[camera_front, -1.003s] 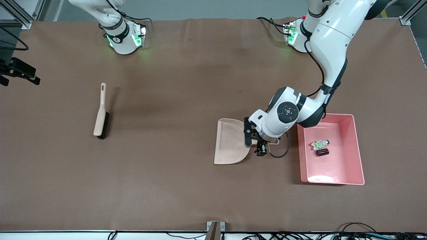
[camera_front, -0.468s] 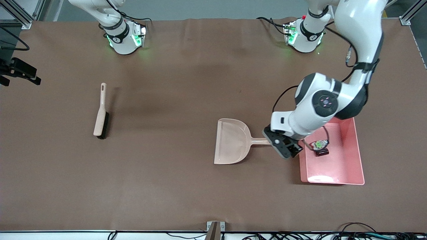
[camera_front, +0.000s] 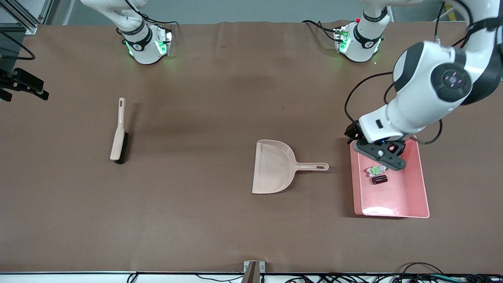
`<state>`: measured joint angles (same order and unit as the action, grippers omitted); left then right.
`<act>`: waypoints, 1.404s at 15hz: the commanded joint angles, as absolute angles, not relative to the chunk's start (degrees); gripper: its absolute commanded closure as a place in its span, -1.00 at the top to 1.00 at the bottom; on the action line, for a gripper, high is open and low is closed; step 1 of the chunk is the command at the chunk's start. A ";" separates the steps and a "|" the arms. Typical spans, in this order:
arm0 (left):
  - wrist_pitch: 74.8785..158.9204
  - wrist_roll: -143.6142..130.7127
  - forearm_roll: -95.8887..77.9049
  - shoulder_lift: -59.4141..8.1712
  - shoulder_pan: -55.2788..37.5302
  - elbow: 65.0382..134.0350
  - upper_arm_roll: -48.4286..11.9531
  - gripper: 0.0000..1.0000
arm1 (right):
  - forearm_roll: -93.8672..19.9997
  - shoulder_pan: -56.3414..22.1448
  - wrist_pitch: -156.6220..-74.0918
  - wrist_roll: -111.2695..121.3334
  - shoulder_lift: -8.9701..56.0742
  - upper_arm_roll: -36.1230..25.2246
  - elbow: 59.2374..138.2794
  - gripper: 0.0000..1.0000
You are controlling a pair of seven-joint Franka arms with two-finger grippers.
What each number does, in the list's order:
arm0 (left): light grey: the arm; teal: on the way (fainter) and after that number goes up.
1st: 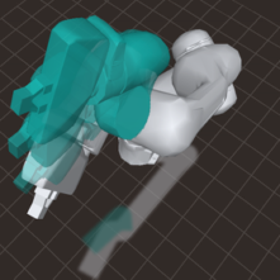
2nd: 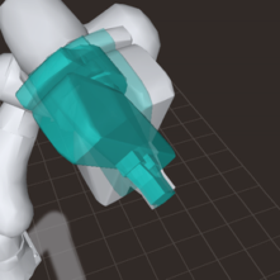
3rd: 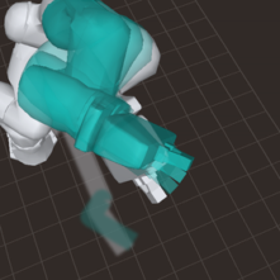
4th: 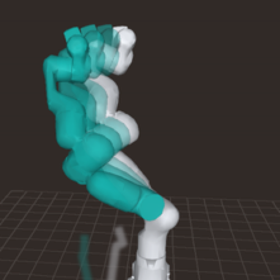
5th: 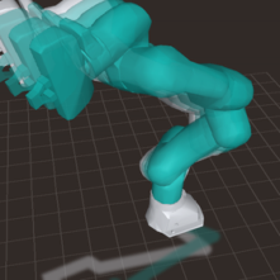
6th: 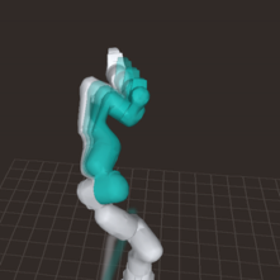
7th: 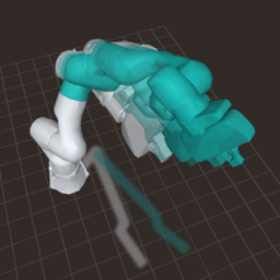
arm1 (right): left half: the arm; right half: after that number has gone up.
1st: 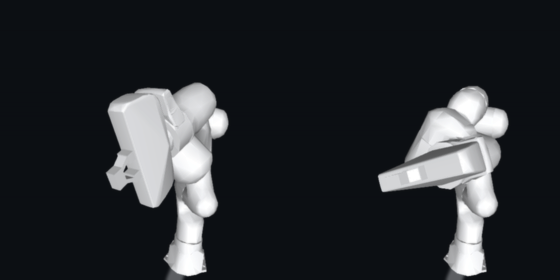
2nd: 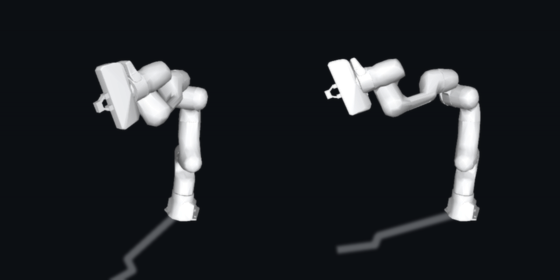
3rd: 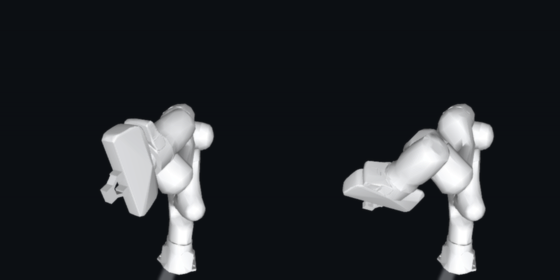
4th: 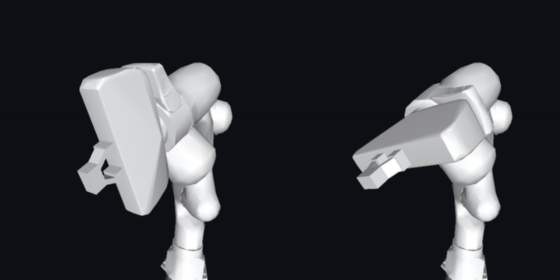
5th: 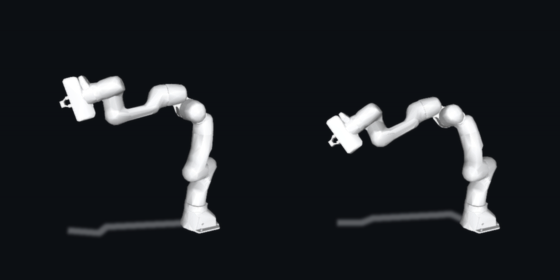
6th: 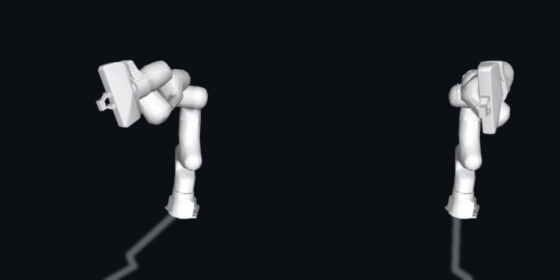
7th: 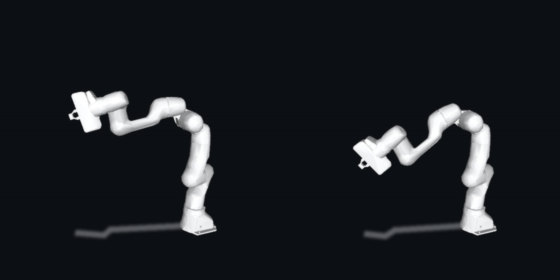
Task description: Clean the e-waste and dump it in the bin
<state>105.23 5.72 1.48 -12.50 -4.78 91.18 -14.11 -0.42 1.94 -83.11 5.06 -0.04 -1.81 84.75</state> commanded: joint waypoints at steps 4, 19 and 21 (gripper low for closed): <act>99.85 1.58 1.14 -3.00 -3.25 93.16 -7.93 1.00 | -1.32 2.02 -82.44 4.39 0.09 -1.93 84.29 1.00; 91.32 -2.27 -2.46 10.46 -0.44 100.46 -4.66 1.00 | -1.32 2.02 -82.80 4.39 0.09 -1.93 84.46 1.00; 91.41 -2.82 -1.85 10.28 -0.53 100.11 -4.66 1.00 | -1.23 1.93 -82.62 4.39 0.09 -1.93 84.46 1.00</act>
